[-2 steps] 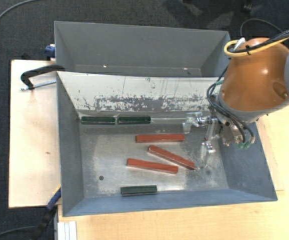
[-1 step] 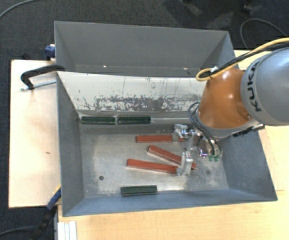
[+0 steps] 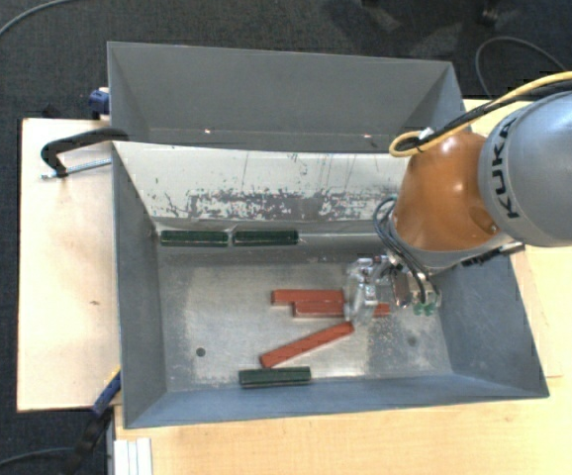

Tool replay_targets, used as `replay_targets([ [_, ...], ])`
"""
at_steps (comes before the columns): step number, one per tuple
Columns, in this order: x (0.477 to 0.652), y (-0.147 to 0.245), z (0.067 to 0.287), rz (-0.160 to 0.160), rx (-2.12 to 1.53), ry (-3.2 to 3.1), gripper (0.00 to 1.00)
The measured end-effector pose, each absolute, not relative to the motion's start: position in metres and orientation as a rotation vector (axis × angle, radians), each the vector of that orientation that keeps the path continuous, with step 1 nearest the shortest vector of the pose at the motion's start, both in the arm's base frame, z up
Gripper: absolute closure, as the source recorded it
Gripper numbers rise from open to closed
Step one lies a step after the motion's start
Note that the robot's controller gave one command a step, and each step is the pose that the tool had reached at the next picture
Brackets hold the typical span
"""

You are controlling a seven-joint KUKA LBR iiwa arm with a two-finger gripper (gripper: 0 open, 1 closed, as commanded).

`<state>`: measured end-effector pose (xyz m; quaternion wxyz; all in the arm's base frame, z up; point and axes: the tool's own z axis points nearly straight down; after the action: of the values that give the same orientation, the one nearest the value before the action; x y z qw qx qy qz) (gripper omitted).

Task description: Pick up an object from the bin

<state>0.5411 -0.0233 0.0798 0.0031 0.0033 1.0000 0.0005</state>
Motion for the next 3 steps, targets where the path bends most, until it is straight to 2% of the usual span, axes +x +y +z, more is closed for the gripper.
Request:
replay_targets([
  [1,0.540,-0.023,0.078,0.002,0.010,3.139,0.00],
  [2,0.529,0.043,0.072,0.003,-0.295,3.124,0.00],
  [3,0.518,0.067,0.072,0.001,-0.362,3.116,0.00],
])
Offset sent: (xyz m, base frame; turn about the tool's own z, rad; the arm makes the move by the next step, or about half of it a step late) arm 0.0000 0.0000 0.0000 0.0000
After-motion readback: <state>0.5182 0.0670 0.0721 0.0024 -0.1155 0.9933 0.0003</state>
